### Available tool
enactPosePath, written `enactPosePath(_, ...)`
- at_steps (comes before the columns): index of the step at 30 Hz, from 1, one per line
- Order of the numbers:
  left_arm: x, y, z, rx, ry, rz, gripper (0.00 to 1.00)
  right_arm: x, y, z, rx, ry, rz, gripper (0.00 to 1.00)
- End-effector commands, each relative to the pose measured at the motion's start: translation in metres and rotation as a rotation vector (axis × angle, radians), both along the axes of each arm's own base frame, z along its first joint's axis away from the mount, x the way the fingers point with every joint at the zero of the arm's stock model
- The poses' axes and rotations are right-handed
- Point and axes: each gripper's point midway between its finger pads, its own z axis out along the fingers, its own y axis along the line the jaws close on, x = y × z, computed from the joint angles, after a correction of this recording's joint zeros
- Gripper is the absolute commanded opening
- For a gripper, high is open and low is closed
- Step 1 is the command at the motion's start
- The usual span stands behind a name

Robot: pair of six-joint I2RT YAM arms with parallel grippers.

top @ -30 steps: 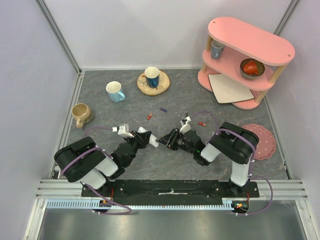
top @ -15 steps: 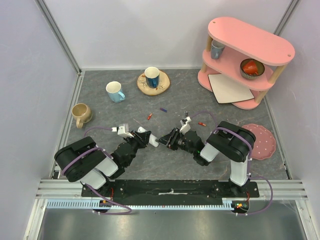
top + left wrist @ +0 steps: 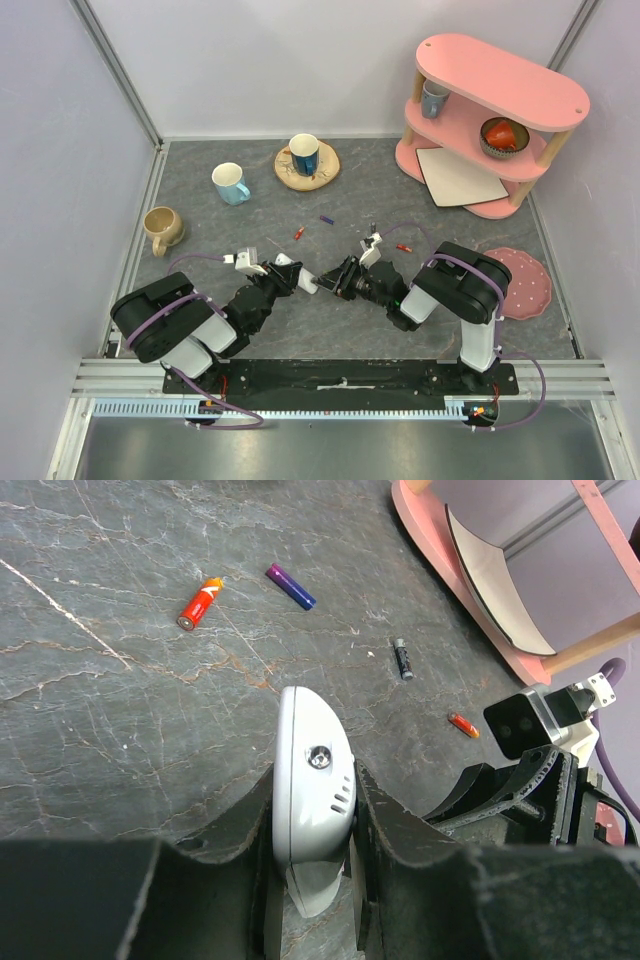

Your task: Load the batteries into the remote control

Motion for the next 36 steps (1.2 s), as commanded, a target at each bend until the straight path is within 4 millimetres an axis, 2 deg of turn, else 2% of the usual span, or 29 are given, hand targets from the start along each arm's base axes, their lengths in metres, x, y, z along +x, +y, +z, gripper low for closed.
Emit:
enactPosePath(1, -0.011, 0.005, 0.038, -0.142, -0.121, -0.023, 0.02, 0.003, 0.017, 0.037, 0.105, -0.074, 0.038, 0.40)
enactPosePath(36, -0.013, -0.001, 0.042, -0.075, -0.166, -0.040, 0.02, 0.002, 0.013, 0.057, 0.107, -0.112, 0.038, 0.39)
